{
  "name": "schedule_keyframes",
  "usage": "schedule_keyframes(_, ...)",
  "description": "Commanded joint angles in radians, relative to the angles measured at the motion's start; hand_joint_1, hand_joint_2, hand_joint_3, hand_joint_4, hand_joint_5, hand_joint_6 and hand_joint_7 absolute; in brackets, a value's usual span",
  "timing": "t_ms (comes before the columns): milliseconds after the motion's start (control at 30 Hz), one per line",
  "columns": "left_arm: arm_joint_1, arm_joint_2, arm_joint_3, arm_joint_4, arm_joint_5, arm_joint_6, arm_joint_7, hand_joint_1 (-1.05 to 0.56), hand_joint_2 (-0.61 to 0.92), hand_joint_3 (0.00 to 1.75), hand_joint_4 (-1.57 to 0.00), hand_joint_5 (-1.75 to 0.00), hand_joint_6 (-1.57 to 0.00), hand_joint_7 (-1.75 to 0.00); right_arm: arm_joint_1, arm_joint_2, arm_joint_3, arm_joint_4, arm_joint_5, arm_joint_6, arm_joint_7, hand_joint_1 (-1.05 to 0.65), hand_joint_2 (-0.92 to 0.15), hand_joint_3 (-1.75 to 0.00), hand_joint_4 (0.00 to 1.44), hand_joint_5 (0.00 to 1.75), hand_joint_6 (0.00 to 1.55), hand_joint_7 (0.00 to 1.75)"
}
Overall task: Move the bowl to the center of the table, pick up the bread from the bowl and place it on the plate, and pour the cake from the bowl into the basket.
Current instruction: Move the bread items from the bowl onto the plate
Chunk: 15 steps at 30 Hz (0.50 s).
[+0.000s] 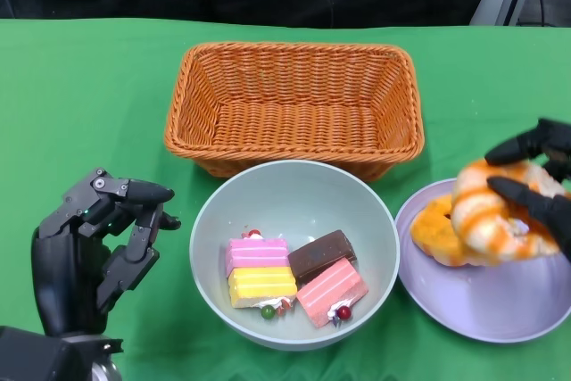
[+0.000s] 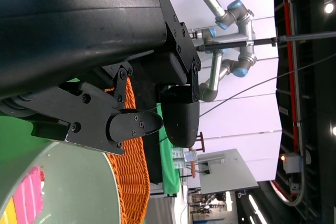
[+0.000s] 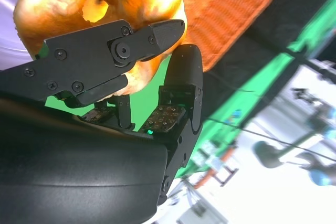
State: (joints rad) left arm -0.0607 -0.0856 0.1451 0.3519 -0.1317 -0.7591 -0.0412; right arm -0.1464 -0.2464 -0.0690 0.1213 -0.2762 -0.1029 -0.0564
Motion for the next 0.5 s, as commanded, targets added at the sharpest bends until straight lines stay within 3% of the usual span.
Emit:
schedule_keyframes(33, -0.002, 0.016, 0.006, -0.008, -0.012, 0.008, -0.006, -0.11, 0.88, 0.41, -0.76, -1.44, -0.85, -0.98, 0.017, -0.006, 0.010, 0.040, -0.025, 0.019, -0.028, -0.06, -0.92, -0.12, 0.69, 1.58, 0.84, 0.86)
schedule_keyframes(500, 0.003, 0.010, 0.004, -0.009, -0.007, 0.002, -0.001, -0.09, 0.91, 0.38, -0.78, -1.43, -0.86, -0.99, -0.046, -0.024, 0.077, 0.290, -0.102, -0.068, -0.131, -0.07, -0.92, -0.06, 0.68, 1.69, 0.94, 0.60)
